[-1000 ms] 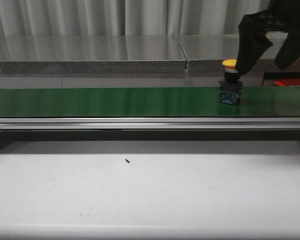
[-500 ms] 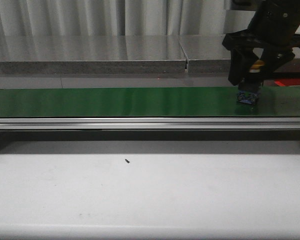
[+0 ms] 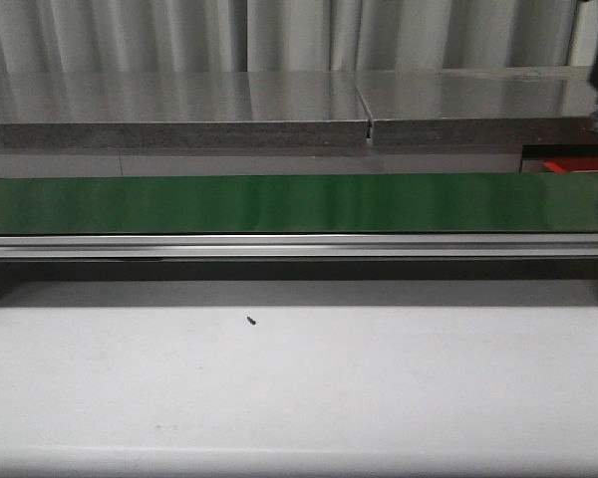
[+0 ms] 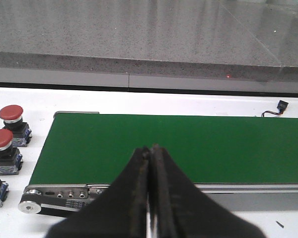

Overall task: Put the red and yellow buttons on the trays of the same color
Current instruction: 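Lower the yellow button into the yellow tray, open the right gripper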

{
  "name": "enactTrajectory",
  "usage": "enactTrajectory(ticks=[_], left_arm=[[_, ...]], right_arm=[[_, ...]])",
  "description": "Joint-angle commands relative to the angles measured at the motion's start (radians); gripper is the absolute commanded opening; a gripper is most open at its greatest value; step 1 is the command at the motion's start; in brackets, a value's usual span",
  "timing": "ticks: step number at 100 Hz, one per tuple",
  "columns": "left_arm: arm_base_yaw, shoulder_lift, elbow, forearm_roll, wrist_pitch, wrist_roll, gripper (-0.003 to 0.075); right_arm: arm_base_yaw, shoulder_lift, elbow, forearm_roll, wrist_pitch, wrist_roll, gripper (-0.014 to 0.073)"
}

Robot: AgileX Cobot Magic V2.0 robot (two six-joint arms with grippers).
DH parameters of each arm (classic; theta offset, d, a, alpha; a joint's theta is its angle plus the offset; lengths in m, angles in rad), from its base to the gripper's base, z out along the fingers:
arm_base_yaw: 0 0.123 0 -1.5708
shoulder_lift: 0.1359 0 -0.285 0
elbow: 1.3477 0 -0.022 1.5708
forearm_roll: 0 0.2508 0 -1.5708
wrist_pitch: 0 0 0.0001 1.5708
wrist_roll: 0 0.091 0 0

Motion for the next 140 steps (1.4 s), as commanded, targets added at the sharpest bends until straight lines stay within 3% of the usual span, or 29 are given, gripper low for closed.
enactTrajectory(ticks=[1,16,35,66,92,104,126,140], left_arm=[[-0.009,-0.003,-0.027,-0.015,-0.079,-0.006,-0.0019],[-0.009,-0.003,-0.027,-0.015,-0.079,-0.006,-0.0019],[-0.009,-0.003,-0.027,-0.015,-0.079,-0.006,-0.0019],[-0.009,-0.003,-0.027,-0.015,-0.079,-0.006,-0.0019],[-0.009,-0.003,-0.027,-0.015,-0.079,-0.006,-0.0019],[-0.009,-0.003,-0.027,-0.015,-0.079,-0.006,-0.0019],[-0.009,-0.003,-0.027,-0.015,-0.079,-0.006,-0.0019],[-0.009,-0.003,-0.027,-0.015,-0.079,-0.006,-0.0019]], right_arm=[[-0.085,-0.069,-0.023,0.006,0.000,0.007,0.0093],[-0.213,-0.079,0.068,0.006,-0.035,0.026,0.0093],[-0.297,-0.077,0.249,0.006,-0.184,0.029,0.0093],[-0.317,-0.037,0.358,-0.004,-0.384,0.029,0.0093],[-0.319,0.026,0.358,-0.012,-0.406,0.029,0.0098],[-0.319,0.033,0.358,-0.015,-0.401,0.027,0.0181],[-0.319,0.032,0.358,-0.034,-0.384,0.027,0.0489],[-0.319,0.019,0.358,-0.054,-0.374,0.027,0.0535]])
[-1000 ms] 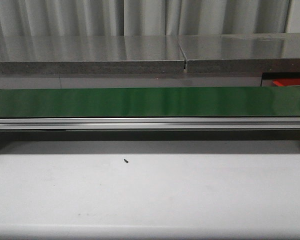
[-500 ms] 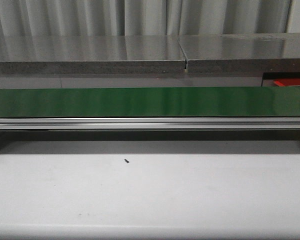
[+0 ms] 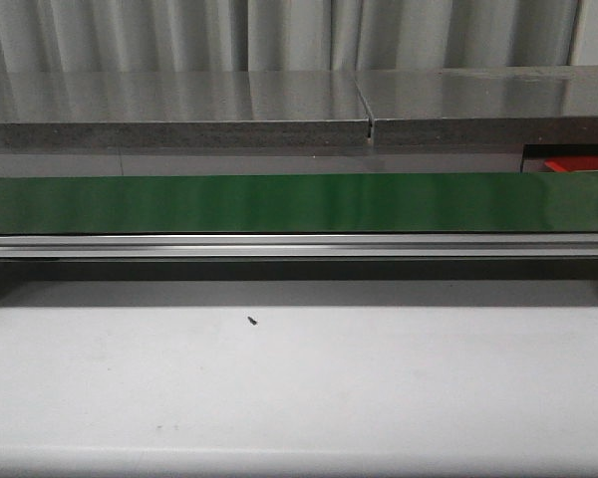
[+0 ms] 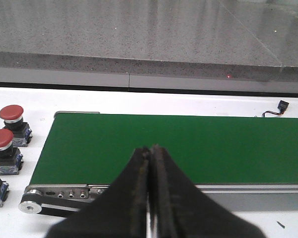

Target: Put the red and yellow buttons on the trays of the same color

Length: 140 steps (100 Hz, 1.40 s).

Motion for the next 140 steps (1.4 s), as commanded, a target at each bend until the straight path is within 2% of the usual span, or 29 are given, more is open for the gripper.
enactTrajectory(ticks=[1,30,53,80,104,113,132,140], left_arm=[[-0.009,-0.003,-0.027,-0.015,-0.079,-0.006,-0.0019],[-0.009,-0.003,-0.027,-0.015,-0.079,-0.006,-0.0019],[-0.009,-0.003,-0.027,-0.015,-0.079,-0.006,-0.0019],[-0.009,-0.003,-0.027,-0.015,-0.079,-0.006,-0.0019],[-0.009,-0.003,-0.027,-0.015,-0.079,-0.006,-0.0019],[-0.009,-0.003,-0.027,-0.015,-0.079,-0.006,-0.0019],[-0.009,-0.003,-0.027,-0.015,-0.079,-0.006,-0.0019],[-0.009,-0.003,-0.027,-0.015,-0.079,-0.006,-0.0019]], right_arm=[[-0.006,-0.062,-0.022,-0.018,-0.013,-0.004,0.0535],[-0.006,-0.172,-0.022,-0.019,-0.011,-0.005,0.0535],[0.014,-0.356,-0.003,-0.019,0.009,-0.026,0.0530],[0.142,-0.641,0.118,-0.019,-0.027,-0.032,0.0530],[0.240,-0.794,0.227,-0.019,0.037,-0.039,0.0517],[0.261,-0.843,0.289,-0.019,0.034,-0.039,0.0434],[0.301,-0.950,0.398,-0.017,-0.006,-0.039,0.0103],[0.310,-0.991,0.426,-0.017,-0.027,-0.039,-0.0006]])
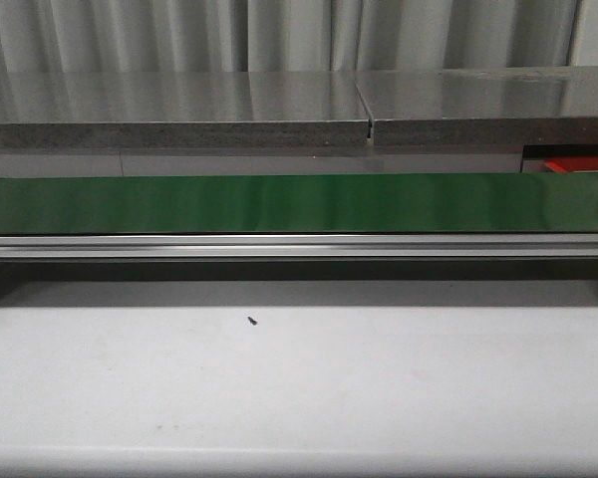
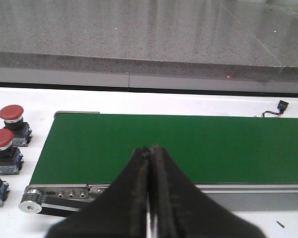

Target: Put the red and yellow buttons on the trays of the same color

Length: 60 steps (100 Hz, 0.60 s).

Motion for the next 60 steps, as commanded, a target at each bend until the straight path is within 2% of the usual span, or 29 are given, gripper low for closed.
enactTrajectory(ticks=[1,6,60], left_arm=[[-0.009,-0.003,-0.027,-0.015,-0.079,-0.006,-0.0019],[-0.009,-0.003,-0.027,-0.015,-0.079,-0.006,-0.0019],[-0.009,-0.003,-0.027,-0.015,-0.081,-0.006,-0.0019]], right_arm=[[0.008,-0.050,0.002,0.001,-0.094,-0.010,-0.0015],[0.008,-0.068,0.006,0.001,-0.098,-0.010,-0.0072],[0.008,-0.082,0.006,0.001,-0.061,-0.010,-0.0067]])
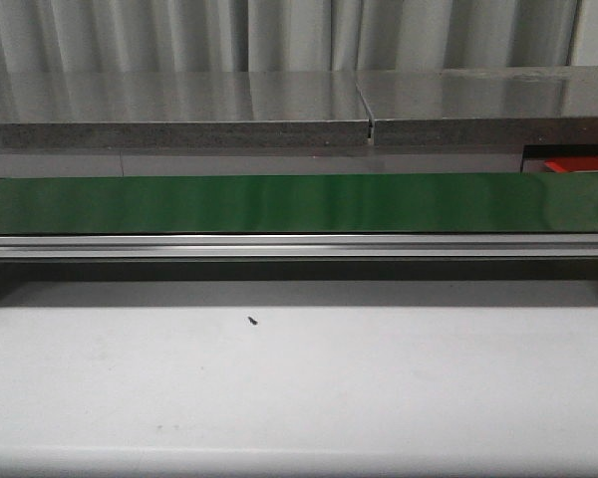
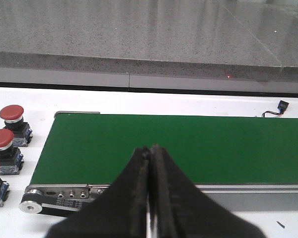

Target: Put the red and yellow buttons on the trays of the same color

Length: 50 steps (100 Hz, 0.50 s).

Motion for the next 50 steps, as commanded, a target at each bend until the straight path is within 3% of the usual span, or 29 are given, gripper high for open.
enactTrajectory(ticks=[1,50], left_arm=[[-0.009,-0.003,-0.027,-0.015,-0.081,-0.006,-0.0019],[-0.009,0.003,-0.027,-0.016,-0.079,-0.006,0.0007]], right_arm=[[-0.001,-0.008,-0.025,0.001,-0.049,-0.010,-0.0067],[-0.001,-0.008,-0.025,0.000,-0.049,-0.010,-0.0067]])
